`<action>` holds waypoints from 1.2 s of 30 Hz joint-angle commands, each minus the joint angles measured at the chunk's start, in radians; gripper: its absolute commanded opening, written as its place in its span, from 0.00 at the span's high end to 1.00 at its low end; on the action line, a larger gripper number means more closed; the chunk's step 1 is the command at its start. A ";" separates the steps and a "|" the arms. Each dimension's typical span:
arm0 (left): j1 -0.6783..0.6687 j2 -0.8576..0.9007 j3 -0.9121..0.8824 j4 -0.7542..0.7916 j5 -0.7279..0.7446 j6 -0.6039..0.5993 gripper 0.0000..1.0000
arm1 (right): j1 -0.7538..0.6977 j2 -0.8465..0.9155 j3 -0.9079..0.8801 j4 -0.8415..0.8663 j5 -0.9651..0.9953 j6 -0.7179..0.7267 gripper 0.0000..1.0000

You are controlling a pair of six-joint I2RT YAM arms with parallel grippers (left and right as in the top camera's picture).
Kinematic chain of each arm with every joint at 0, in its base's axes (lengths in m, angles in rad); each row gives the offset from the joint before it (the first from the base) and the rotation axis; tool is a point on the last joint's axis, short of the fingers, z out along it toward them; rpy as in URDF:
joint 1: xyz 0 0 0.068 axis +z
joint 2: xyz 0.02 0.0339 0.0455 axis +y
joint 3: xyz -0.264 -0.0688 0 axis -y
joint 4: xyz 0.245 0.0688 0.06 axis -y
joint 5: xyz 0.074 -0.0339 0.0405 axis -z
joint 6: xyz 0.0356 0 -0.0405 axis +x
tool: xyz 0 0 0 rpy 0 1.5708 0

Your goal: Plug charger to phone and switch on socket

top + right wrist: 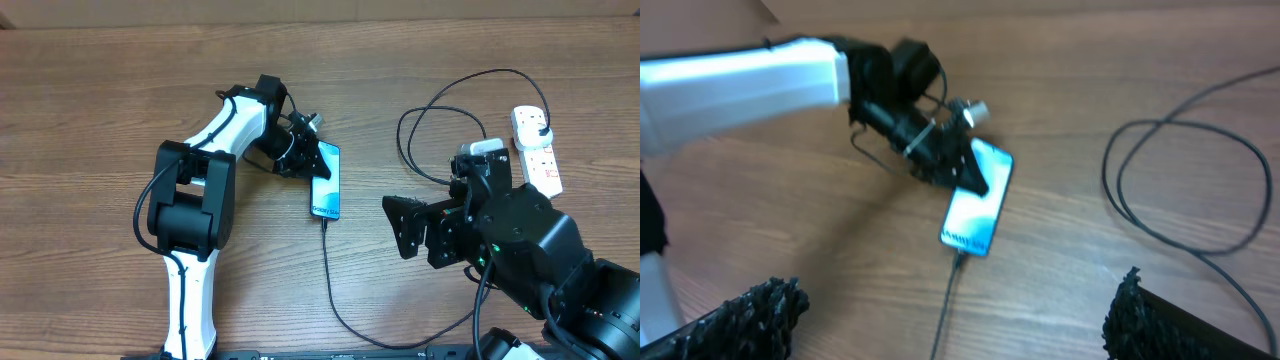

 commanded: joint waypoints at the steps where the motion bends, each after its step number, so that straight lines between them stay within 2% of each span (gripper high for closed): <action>1: -0.011 -0.001 0.017 0.028 -0.001 -0.075 0.83 | -0.003 -0.002 0.015 -0.017 0.006 0.005 0.00; 5: -0.017 -0.001 0.016 0.051 -0.011 -0.087 0.73 | -0.003 -0.002 0.015 -0.059 -0.026 0.081 0.00; 10: -0.017 -0.001 -0.002 0.052 -0.078 -0.087 0.67 | -0.003 0.003 0.015 -0.063 -0.032 0.171 0.00; 17: -0.017 -0.001 -0.040 0.048 -0.141 -0.083 0.57 | -0.003 0.037 0.015 0.004 -0.031 0.177 0.00; 24: -0.019 -0.001 -0.047 0.049 -0.259 -0.052 0.35 | -0.003 0.106 0.015 0.043 -0.031 0.180 0.00; 30: -0.019 -0.001 -0.047 0.043 -0.367 -0.054 0.28 | -0.003 0.171 0.015 0.056 -0.026 0.197 0.00; 32: -0.019 -0.001 -0.047 0.044 -0.368 -0.054 0.00 | -0.003 0.184 0.015 0.069 -0.024 0.212 0.00; 36: -0.018 -0.001 -0.047 0.044 -0.369 -0.054 0.00 | -0.003 0.193 0.015 0.120 -0.004 0.216 0.00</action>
